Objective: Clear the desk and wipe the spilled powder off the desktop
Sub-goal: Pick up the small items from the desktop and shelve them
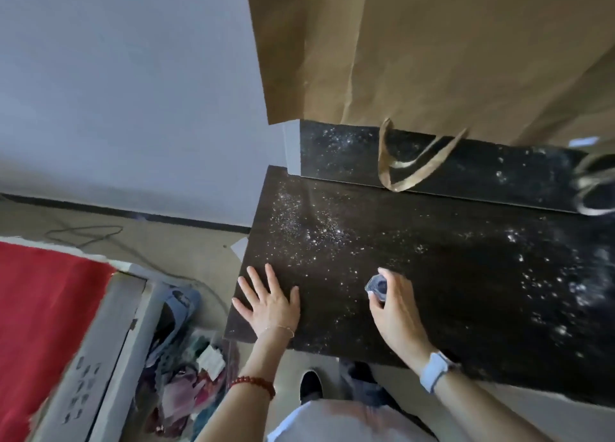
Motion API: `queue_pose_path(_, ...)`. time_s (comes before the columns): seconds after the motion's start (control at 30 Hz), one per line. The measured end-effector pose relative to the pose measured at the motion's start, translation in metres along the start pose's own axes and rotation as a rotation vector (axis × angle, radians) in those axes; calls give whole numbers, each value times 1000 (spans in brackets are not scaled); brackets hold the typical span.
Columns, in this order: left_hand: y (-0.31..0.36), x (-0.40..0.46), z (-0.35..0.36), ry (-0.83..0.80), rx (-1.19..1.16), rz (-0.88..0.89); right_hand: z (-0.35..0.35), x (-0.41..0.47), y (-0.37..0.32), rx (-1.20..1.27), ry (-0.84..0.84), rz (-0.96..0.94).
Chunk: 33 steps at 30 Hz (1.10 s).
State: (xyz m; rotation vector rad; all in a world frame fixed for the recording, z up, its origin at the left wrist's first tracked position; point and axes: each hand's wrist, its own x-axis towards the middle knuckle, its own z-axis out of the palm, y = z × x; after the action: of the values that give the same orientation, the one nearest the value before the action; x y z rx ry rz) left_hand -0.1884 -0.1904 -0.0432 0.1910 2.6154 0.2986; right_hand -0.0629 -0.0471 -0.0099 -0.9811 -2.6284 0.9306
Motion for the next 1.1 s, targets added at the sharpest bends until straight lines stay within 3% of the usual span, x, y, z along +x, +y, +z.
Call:
queue_pose_path(0.07,13,-8,-4,68,-70,44,-20,-26,14,-18,85,45)
queue_pose_path(0.17,54,-42,3,93,-55,334,-54,-64,41,-44,199,184)
queue_pose_path(0.5,196,-190,87,-94,-10,958,-162,-196,153,207,483,581)
queue_pose_path(0.8,329,-336,191,-147,125,1225,-273,-296,295,154,593,686)
queue_pose_path(1.1,410,-395,234,-133,116,1251,-344,-307,386,125,563,679)
